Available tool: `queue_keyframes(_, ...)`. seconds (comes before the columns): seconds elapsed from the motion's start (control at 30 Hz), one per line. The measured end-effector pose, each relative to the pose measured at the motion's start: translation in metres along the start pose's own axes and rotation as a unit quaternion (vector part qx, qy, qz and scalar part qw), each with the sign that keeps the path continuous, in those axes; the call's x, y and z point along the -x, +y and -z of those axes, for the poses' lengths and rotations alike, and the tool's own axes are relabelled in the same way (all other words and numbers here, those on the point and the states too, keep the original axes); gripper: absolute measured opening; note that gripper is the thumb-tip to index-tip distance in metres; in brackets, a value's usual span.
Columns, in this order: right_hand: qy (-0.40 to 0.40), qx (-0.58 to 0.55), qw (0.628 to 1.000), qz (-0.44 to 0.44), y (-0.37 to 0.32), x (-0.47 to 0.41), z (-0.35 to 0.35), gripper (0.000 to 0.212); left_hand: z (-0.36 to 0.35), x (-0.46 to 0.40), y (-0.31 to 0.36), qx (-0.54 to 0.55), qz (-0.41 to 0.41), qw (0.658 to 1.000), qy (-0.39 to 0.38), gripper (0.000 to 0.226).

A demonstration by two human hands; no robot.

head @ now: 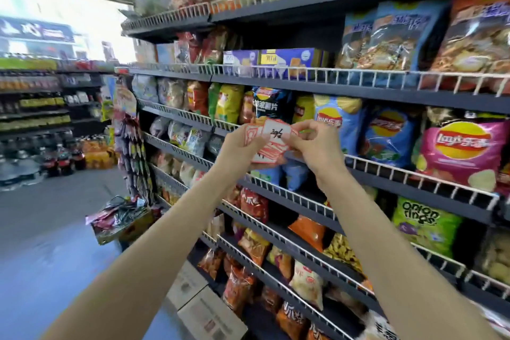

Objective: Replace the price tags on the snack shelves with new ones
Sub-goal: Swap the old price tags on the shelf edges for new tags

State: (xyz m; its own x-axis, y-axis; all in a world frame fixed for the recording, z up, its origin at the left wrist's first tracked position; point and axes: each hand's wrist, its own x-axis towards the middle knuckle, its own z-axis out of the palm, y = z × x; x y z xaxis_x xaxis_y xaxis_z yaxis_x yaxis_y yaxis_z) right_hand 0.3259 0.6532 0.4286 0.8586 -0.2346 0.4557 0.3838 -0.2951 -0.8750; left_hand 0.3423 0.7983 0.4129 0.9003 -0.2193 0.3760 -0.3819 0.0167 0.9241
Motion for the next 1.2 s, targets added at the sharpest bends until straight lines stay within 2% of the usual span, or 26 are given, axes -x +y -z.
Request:
queue_keyframes(0.07, -0.015, -0.013, 1.0, 0.011, 0.007, -0.033, -0.038, 0.021, 0.038, -0.032, -0.012, -0.029, -0.007, 0.999, 0.03, 0.026)
queue_keyframes(0.13, -0.029, -0.01, 0.999, 0.031, 0.012, -0.068, -0.076, 0.01, 0.075, -0.065, -0.019, -0.068, -0.016, 0.996, 0.056, 0.036)
queue_keyframes(0.17, -0.04, 0.001, 0.998, 0.043, 0.012, -0.084, -0.095, 0.004, 0.093, -0.08, -0.022, -0.072, -0.024, 0.995, 0.061, 0.028)
queue_keyframes(0.23, -0.053, 0.023, 0.996, 0.063, 0.014, -0.114, -0.134, 0.013, 0.127, -0.109, -0.03, -0.078, -0.038, 0.994, 0.063, 0.011)
queue_keyframes(0.4, -0.087, 0.069, 0.989, 0.098, 0.021, -0.17, -0.235, 0.017, 0.212, -0.171, -0.058, -0.056, -0.043, 0.995, 0.065, 0.007)
queue_keyframes(0.53, -0.087, 0.019, 0.994, 0.061, 0.029, -0.213, -0.319, 0.009, 0.285, -0.213, -0.081, -0.017, -0.053, 0.998, 0.042, 0.004)
queue_keyframes(0.67, -0.058, -0.007, 0.997, 0.041, 0.039, -0.253, -0.403, 0.013, 0.365, -0.265, -0.106, -0.057, -0.085, 0.995, 0.015, 0.007)
queue_keyframes(0.83, -0.002, -0.043, 0.999, 0.024, 0.038, -0.313, -0.509, 0.01, 0.474, -0.343, -0.133, -0.069, -0.081, 0.994, -0.036, 0.013)
queue_keyframes(0.93, 0.011, -0.048, 0.999, 0.022, 0.037, -0.349, -0.566, 0.01, 0.53, -0.391, -0.148, -0.024, -0.067, 0.997, -0.036, 0.012)
queue_keyframes(1.03, 0.031, -0.049, 0.998, 0.016, 0.043, -0.383, -0.611, 0.013, 0.569, -0.435, -0.17, -0.013, -0.052, 0.997, -0.054, 0.009)
queue_keyframes(1.1, 0.048, -0.059, 0.997, 0.007, 0.054, -0.406, -0.636, 0.008, 0.589, -0.465, -0.184, -0.004, -0.051, 0.996, -0.072, 0.01)
queue_keyframes(1.2, 0.069, -0.066, 0.995, -0.005, 0.071, -0.445, -0.67, 0.018, 0.617, -0.51, -0.205, 0.012, -0.05, 0.995, -0.087, 0.016)
